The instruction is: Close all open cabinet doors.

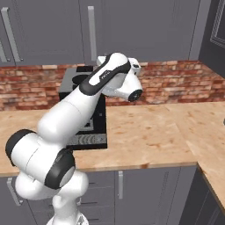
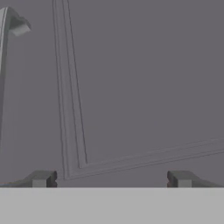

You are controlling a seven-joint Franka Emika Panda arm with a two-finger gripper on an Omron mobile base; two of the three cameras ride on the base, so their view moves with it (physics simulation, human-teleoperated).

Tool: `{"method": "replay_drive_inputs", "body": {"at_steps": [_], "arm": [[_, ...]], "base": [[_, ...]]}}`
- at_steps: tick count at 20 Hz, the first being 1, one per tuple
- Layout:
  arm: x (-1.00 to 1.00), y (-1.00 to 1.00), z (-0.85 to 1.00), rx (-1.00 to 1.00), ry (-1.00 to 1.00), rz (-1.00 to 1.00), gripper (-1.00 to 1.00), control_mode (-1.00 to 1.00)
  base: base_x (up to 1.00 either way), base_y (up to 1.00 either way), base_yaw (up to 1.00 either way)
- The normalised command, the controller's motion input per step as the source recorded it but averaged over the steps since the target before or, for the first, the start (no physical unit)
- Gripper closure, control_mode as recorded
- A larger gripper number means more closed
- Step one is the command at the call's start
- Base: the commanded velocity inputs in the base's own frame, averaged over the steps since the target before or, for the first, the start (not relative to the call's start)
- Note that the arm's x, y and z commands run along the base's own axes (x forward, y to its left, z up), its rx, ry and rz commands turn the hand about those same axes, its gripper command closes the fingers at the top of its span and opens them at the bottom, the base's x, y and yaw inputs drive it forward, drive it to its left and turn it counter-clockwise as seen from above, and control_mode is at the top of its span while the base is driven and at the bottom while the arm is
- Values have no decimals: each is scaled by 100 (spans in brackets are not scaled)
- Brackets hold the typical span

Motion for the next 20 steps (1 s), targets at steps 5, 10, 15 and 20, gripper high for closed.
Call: {"method": "replay_drive_inputs", "body": {"at_steps": [5,10,15,20], "arm": [[26,14,0,0,0,0,-100,-100],[23,8,0,0,0,0,-100,-100],[15,3,0,0,0,0,-100,-100],[5,0,0,0,0,0,-100,-100]], "base": [[0,0,0],[0,0,0],[0,0,0],[0,0,0]]}}
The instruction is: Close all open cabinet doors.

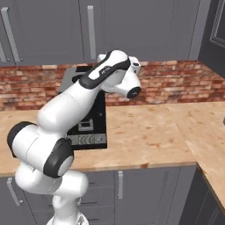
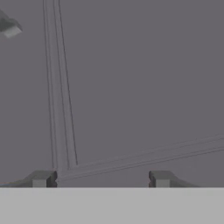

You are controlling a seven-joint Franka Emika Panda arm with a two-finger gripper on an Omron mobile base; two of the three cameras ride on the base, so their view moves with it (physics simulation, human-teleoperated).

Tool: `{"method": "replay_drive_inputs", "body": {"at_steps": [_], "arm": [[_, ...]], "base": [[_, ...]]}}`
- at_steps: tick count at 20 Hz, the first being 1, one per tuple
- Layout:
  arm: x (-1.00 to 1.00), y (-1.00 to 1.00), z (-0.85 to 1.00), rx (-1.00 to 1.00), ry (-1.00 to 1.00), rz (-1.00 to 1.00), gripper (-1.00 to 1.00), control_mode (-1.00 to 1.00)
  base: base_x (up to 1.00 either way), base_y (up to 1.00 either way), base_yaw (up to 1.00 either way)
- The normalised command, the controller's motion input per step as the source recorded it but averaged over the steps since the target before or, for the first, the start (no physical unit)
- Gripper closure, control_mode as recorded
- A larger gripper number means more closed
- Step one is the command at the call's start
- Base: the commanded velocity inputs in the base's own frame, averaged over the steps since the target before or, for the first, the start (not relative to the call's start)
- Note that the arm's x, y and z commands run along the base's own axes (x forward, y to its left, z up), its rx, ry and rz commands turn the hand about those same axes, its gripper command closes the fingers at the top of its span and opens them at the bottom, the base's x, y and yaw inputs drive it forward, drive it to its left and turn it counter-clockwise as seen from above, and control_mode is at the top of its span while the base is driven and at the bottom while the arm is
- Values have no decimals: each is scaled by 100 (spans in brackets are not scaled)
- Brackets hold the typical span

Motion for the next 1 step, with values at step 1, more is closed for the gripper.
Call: {"method": "replay_drive_inputs", "body": {"at_steps": [1], "arm": [[5,1,0,0,0,0,-100,-100]], "base": [[0,0,0]]}}
